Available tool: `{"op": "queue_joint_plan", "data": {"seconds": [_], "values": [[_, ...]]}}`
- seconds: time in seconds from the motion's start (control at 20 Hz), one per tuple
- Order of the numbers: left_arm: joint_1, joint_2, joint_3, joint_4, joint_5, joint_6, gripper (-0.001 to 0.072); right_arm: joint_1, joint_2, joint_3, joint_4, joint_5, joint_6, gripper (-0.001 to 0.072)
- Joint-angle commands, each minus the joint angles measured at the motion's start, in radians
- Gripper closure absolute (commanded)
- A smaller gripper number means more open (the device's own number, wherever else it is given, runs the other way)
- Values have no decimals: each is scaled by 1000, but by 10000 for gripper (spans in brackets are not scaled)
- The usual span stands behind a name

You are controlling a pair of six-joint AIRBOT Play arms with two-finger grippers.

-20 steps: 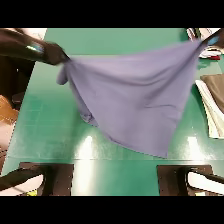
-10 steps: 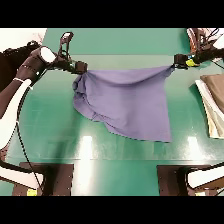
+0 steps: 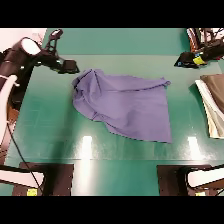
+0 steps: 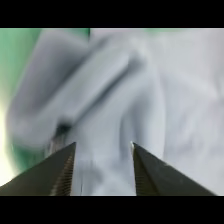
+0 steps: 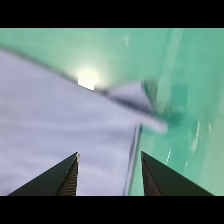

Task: Fold the shirts.

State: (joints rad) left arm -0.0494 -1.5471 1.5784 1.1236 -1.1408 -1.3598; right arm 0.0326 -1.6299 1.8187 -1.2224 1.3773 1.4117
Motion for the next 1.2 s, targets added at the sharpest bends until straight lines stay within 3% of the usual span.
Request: {"op": "queue_joint_plan", "data": {"seconds": [0.0, 0.25, 0.45, 0.8, 0.95, 1.15], "values": [[43, 140, -148, -4, -138, -31, 298, -37, 143, -151, 1, 38, -19, 265], [-41, 366, -658, -145, 39, -88, 298, -39, 325, -391, 1, 4, -18, 265], [-132, 414, -918, -318, 232, -112, 298, -39, 424, -508, 2, -71, -18, 264], [-298, 412, -1012, -339, 540, -243, 299, -39, 500, -556, 1, -77, -18, 264], [-309, 387, -1012, -341, 601, -311, 298, -39, 509, -555, 2, -72, -18, 264], [-309, 356, -1010, -363, 666, -317, 299, -39, 509, -554, 51, -66, -18, 264]]}}
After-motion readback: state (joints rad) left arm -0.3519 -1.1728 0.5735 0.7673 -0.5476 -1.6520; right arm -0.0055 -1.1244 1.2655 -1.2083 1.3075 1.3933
